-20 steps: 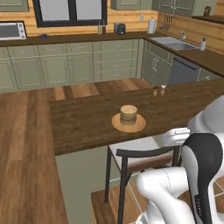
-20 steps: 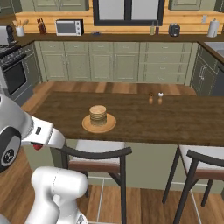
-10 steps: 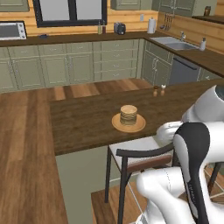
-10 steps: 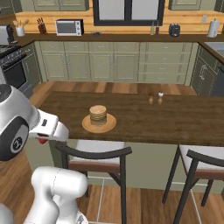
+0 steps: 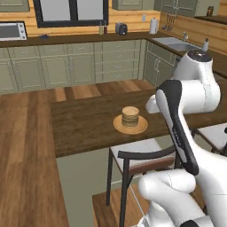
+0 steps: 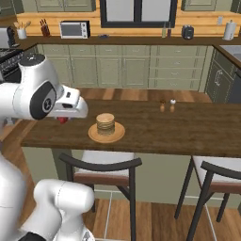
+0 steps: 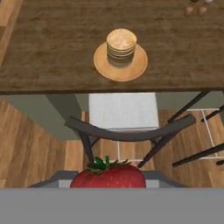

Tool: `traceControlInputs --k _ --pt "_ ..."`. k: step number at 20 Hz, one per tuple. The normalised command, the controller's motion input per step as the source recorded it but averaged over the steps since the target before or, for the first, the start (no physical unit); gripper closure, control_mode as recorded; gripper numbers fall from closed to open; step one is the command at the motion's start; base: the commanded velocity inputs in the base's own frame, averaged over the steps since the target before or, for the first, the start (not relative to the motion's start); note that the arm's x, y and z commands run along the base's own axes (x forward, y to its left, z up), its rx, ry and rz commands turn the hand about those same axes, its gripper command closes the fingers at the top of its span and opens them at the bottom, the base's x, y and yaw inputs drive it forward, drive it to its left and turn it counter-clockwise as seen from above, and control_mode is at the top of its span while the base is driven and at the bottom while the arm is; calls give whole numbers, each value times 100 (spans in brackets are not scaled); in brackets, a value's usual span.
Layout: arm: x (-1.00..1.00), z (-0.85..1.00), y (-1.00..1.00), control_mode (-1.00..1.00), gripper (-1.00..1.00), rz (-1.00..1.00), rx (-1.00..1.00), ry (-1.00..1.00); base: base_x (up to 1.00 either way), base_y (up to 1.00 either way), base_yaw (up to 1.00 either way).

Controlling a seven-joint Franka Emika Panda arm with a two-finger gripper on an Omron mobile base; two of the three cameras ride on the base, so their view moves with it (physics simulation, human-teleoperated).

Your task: Take the strawberry from the fridge and place it on top of the pancake, located on the dining counter.

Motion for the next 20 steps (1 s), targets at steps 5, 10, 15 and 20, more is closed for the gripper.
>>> traceControlInputs --k 5,10,15,20 --pt "100 5 0 -100 100 0 0 5 0 0 0" --pt "100 -3 1 -100 100 1 0 4 0 0 0" --pt "100 -28 0 -100 100 0 0 5 0 0 0" --pt "100 -78 0 -100 100 0 0 4 0 0 0"
